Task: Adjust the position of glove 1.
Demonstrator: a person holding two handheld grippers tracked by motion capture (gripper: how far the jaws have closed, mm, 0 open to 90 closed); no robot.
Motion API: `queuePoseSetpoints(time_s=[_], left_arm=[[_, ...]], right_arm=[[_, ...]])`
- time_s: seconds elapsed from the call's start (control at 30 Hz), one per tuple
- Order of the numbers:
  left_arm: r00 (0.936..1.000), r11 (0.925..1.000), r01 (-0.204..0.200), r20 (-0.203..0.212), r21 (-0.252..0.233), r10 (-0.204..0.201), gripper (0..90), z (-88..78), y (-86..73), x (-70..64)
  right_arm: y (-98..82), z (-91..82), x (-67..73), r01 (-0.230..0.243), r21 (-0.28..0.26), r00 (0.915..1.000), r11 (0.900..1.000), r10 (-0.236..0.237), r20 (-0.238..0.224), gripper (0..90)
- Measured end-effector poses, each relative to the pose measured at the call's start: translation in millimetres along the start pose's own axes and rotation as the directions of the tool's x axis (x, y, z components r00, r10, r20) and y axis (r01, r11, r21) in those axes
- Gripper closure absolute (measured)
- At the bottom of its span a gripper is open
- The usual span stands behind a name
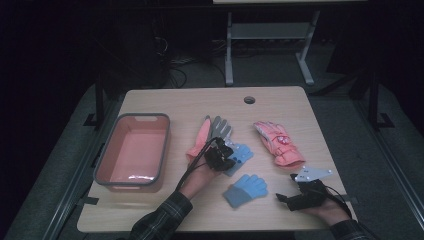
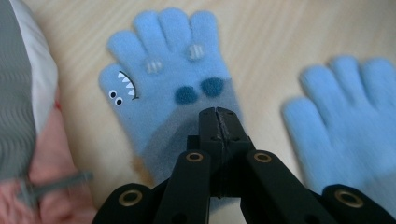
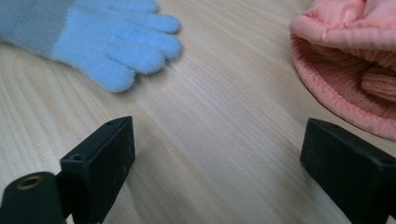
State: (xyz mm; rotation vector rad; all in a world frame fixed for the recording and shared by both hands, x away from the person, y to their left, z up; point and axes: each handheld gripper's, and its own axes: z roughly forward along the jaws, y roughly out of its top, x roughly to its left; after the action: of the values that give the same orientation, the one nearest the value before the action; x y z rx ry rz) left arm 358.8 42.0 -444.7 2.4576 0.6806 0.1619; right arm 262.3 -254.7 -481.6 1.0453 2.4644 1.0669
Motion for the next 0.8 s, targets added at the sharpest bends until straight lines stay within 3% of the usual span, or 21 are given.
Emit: queuePoseSetpoints(time_s=[0.23,0.4,0.53,0.67,0.8], left_arm=[[0.9998,0.9998,-0.014,0.016,0.015,0.014,89.6,-12.6,-15.9,-6.1],[0.9989,0.9989,-0.040,0.026,0.024,0.039,89.6,-27.3,-35.9,-11.6],[0.9986,0.9991,-0.036,0.040,0.022,0.035,89.6,-36.5,-49.5,-11.4],[0.9986,0.9996,-0.029,0.045,0.001,0.029,87.5,-42.3,-53.4,-9.7],[0.9993,0.9992,-0.025,0.028,-0.032,0.026,79.9,-43.6,-43.1,-3.9]], right_arm=[[0.0,-0.1,0.0,0.000,0.001,1.0000,1.000,0.000,0.000,9.6],[0.0,0.0,0.0,0.000,0.000,1.0000,1.000,0.000,0.000,9.6],[0.1,0.0,0.0,-0.001,0.001,1.0000,1.000,0.001,0.001,9.6],[0.2,0.0,-0.1,-0.002,0.002,1.0000,1.000,0.002,0.002,9.6],[0.2,0.0,-0.1,-0.003,0.001,1.0000,1.000,0.003,0.002,9.7]])
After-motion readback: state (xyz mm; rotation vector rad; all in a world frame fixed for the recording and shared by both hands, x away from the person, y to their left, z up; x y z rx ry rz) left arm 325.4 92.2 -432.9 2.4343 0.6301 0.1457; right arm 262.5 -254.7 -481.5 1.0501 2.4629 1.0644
